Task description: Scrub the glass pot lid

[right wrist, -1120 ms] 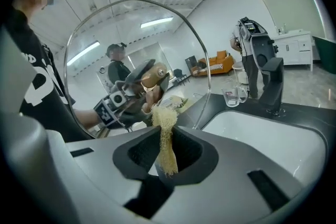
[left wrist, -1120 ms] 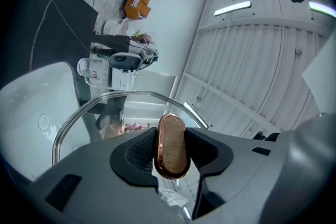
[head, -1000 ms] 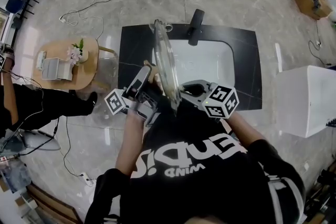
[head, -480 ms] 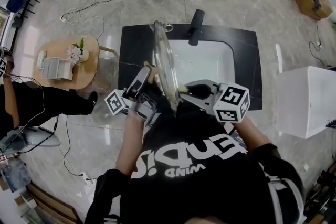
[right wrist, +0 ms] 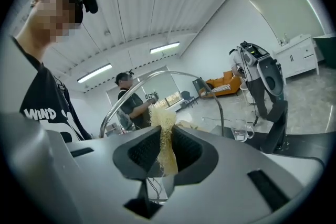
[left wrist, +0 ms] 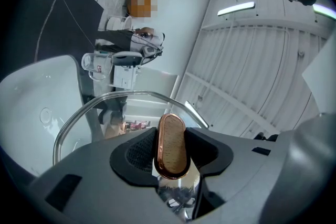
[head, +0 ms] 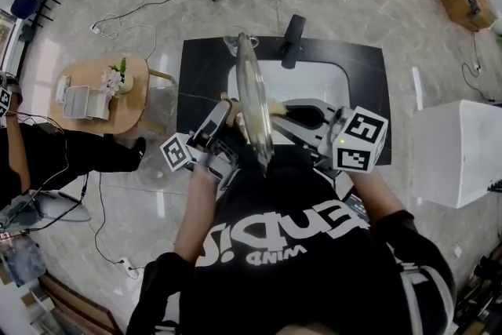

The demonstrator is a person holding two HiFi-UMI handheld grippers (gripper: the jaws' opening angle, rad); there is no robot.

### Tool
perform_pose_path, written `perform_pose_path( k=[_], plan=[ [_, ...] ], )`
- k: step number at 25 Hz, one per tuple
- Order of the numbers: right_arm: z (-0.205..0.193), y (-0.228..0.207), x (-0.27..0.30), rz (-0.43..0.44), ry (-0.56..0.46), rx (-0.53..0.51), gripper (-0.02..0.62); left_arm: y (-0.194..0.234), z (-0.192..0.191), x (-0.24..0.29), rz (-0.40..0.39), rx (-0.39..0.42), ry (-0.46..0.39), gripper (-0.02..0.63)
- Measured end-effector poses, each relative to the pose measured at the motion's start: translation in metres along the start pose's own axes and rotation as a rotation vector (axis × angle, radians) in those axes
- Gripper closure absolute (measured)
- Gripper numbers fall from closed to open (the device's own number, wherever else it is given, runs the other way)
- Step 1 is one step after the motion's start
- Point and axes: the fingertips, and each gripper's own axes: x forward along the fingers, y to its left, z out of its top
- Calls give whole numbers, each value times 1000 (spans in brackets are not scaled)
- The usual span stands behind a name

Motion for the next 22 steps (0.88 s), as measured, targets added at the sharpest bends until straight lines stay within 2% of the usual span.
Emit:
perform_pose_path(
  k=[9, 22],
  plan=[
    [24, -22, 10, -67, -91, 29, 537, 2, -3, 1, 4, -15, 20, 428],
    [10, -60, 32, -154, -82, 61, 537, 1, -12, 8, -19, -35, 47, 428]
  ],
)
